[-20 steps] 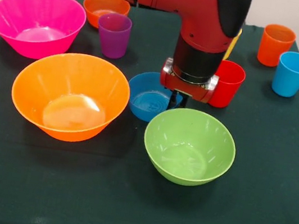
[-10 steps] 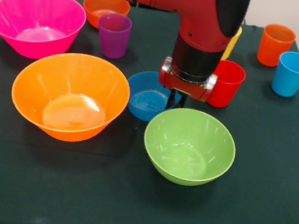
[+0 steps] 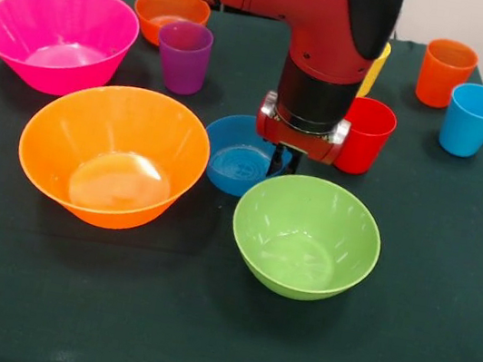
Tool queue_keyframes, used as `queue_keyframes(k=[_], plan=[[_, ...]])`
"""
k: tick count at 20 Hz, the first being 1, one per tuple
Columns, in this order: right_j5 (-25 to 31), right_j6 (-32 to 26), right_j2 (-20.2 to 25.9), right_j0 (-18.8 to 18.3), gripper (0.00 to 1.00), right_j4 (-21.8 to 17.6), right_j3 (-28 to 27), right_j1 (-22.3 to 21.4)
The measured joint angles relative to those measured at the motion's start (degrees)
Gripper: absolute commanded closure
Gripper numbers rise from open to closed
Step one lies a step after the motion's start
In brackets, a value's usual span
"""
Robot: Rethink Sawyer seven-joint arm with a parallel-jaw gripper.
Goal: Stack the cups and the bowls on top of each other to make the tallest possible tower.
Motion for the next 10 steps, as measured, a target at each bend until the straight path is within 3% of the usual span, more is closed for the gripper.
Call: queue_keyframes(k=[9,10], plan=[[-0.1,0.0,-0.2,0.0,1.0,0.0,0.0,0.0],[-0.7,0.0,-0.5,0.1,0.0,0.0,0.0,0.1]])
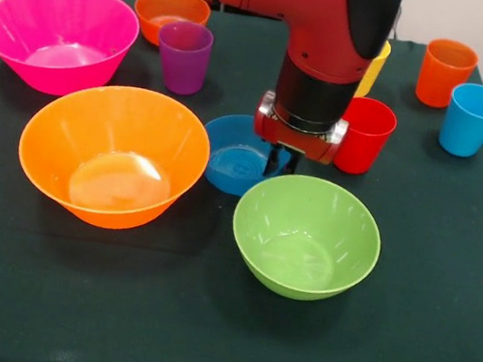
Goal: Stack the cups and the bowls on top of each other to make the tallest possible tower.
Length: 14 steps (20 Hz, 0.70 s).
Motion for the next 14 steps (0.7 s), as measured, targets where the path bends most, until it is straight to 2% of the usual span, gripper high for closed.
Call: queue_keyframes(k=[14], plan=[[-3.8,0.0,-2.1,0.1,0.0,0.0,0.5,1.7]])
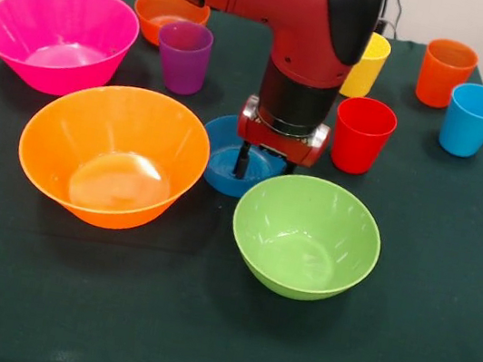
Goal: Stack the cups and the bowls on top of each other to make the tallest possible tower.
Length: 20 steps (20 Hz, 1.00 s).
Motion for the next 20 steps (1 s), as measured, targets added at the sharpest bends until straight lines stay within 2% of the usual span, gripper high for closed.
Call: queue_keyframes(k=[10,14,20], plan=[[-0.3,0.0,-0.2,0.2,0.0,0.0,1.0,-0.6],[-0.2,0.0,-0.2,0.2,0.0,0.3,4.3,-3.1],[0.8,0.0,-0.2,0.1,0.0,0.9,10.3,-9.3]])
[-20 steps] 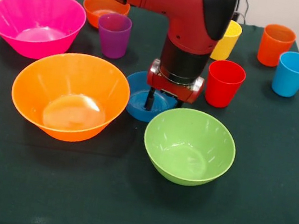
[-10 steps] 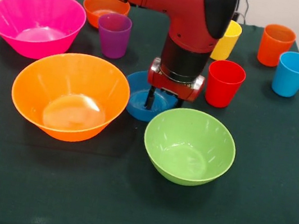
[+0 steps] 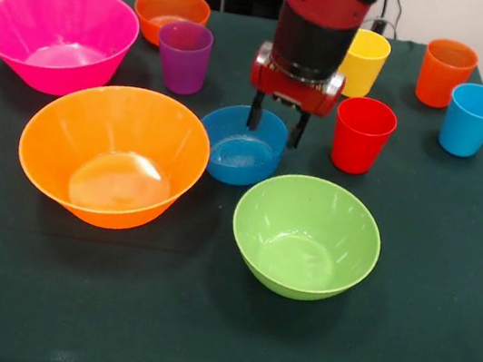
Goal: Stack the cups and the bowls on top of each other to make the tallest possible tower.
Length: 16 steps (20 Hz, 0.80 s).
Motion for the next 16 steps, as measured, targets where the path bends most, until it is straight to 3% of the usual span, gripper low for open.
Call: queue_keyframes(k=[6,16], plan=[[0.5,0.0,0.0,-0.1,0.0,0.4,3.0,-4.1],[0.5,0.0,0.0,-0.1,0.0,1.0,3.9,-5.2]])
